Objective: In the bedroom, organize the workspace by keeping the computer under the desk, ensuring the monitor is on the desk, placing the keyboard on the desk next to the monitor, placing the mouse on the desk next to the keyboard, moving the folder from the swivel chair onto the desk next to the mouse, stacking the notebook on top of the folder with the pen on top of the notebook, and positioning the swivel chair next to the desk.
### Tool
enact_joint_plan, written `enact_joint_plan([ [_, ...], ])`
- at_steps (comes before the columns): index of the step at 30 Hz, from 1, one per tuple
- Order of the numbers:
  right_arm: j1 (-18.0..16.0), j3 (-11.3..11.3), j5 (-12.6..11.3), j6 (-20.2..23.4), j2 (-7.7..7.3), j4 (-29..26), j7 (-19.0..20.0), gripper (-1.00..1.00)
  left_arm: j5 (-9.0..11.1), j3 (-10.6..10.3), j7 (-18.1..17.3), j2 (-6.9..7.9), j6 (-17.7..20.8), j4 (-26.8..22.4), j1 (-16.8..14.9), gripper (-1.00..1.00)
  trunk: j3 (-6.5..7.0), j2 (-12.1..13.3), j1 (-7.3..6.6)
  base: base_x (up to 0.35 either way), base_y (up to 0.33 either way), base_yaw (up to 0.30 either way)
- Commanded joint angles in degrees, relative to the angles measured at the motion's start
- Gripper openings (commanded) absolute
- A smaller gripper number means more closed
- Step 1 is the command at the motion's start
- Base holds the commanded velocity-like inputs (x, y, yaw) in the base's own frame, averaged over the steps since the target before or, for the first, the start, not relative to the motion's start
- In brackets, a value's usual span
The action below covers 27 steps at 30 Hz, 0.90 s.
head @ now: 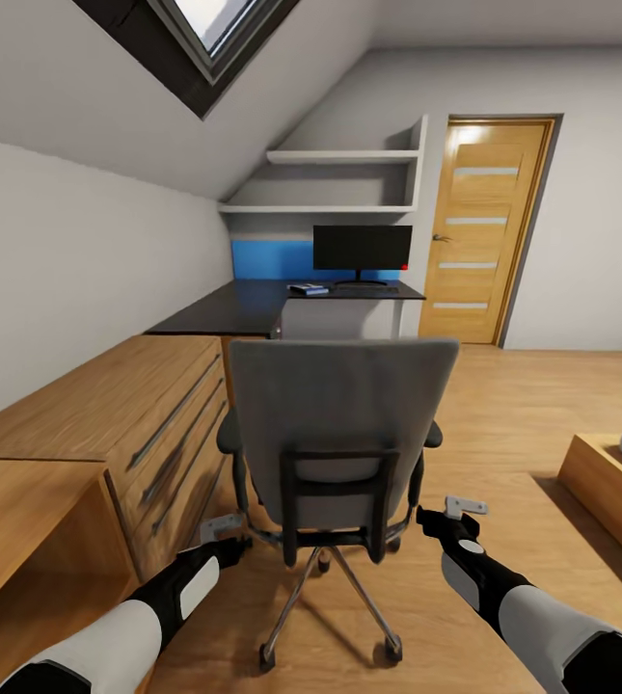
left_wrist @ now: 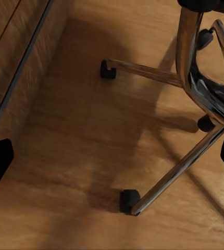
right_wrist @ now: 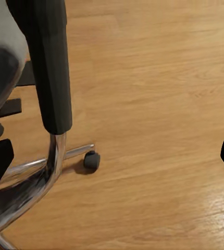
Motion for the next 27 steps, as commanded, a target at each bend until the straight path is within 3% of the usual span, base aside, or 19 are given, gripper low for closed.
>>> enact_joint_plan([
  [1,-0.03,0.5,-0.49,-0.17,-0.02,-0.06,-0.25,1.0,0.45,-0.48,0.46,0.04,0.22,-0.13,-0.02,1.0,-0.06,-0.02,0.01,0.257,-0.053,0.0],
  [27,-0.03,0.5,-0.32,-0.21,-0.17,-0.06,-0.33,1.0,0.36,-0.48,0.54,0.03,-1.21,-0.13,-0.02,1.0,-0.06,-0.02,0.01,0.302,-0.167,0.0],
])
